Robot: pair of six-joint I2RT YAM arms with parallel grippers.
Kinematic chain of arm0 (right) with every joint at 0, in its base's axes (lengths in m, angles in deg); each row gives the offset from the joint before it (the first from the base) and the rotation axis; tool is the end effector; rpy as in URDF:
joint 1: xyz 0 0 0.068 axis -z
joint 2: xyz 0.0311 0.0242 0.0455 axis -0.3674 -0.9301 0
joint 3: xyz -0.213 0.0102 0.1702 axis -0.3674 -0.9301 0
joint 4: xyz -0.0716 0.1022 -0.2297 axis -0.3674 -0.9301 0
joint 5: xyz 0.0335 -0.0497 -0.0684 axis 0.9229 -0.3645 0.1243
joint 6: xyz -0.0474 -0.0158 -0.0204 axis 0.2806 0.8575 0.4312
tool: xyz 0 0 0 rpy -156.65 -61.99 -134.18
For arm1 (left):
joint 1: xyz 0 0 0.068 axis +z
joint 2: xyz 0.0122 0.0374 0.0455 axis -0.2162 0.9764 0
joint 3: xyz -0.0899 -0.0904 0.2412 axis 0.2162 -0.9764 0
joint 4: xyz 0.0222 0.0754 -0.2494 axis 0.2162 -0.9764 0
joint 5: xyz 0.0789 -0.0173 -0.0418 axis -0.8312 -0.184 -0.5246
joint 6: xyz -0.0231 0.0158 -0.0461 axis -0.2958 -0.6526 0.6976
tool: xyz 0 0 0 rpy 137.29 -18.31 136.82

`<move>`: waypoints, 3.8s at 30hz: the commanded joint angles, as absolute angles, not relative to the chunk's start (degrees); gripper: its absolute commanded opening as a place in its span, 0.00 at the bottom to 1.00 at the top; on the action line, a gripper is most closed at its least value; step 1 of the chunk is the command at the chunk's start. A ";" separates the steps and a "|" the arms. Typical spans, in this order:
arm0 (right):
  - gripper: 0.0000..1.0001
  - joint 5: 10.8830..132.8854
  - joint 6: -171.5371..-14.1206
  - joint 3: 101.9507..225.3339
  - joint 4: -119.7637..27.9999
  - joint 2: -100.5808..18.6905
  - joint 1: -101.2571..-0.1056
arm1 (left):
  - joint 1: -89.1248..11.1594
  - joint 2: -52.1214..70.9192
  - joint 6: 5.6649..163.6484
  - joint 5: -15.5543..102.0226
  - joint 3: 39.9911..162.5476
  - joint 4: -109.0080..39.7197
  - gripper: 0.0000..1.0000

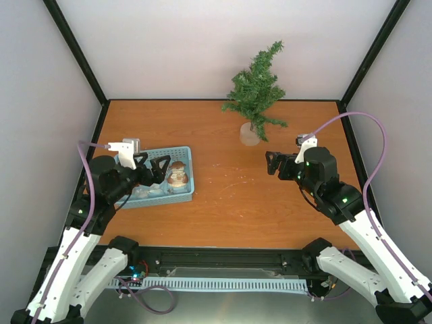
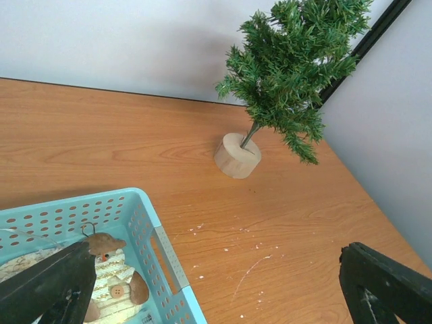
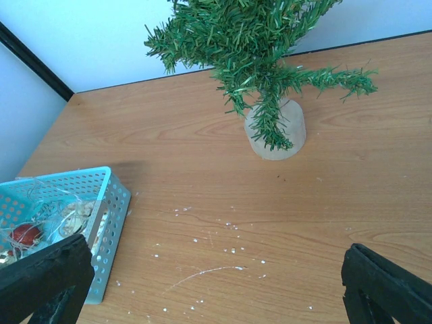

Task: Decorate the small christmas tree
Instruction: Pick up the decoration item from the storage box.

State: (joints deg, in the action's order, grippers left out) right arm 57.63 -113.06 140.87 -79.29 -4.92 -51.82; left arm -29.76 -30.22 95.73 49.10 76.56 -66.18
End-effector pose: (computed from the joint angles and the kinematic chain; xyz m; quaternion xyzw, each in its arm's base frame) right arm 0.1457 0.0802 0.3448 0.0066 0.8481 0.2100 0.4864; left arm 0.1283 -0.0491 0.3431 0.0348 0.8042 -0.2931 0.5160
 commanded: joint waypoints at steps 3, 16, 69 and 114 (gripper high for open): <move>1.00 57.87 -112.71 140.74 -78.00 -4.79 -52.43 | -30.24 -29.36 96.14 46.91 78.52 -66.63 1.00; 1.00 58.94 -110.94 140.30 -76.90 -5.07 -52.40 | -30.24 -15.54 115.75 26.78 77.61 -75.02 0.99; 1.00 64.30 -104.46 136.30 -74.38 0.23 -52.40 | -12.83 12.92 133.45 16.91 74.12 -66.93 0.21; 0.69 71.56 -100.58 146.34 -46.76 -22.51 -65.25 | -12.79 -4.58 122.15 93.51 120.16 -32.11 0.01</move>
State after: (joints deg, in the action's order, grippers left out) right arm 74.55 -100.45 147.21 -52.07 -19.87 -58.79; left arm -13.13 -4.69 117.63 88.93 121.81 -39.18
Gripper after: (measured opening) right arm 0.691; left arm 0.009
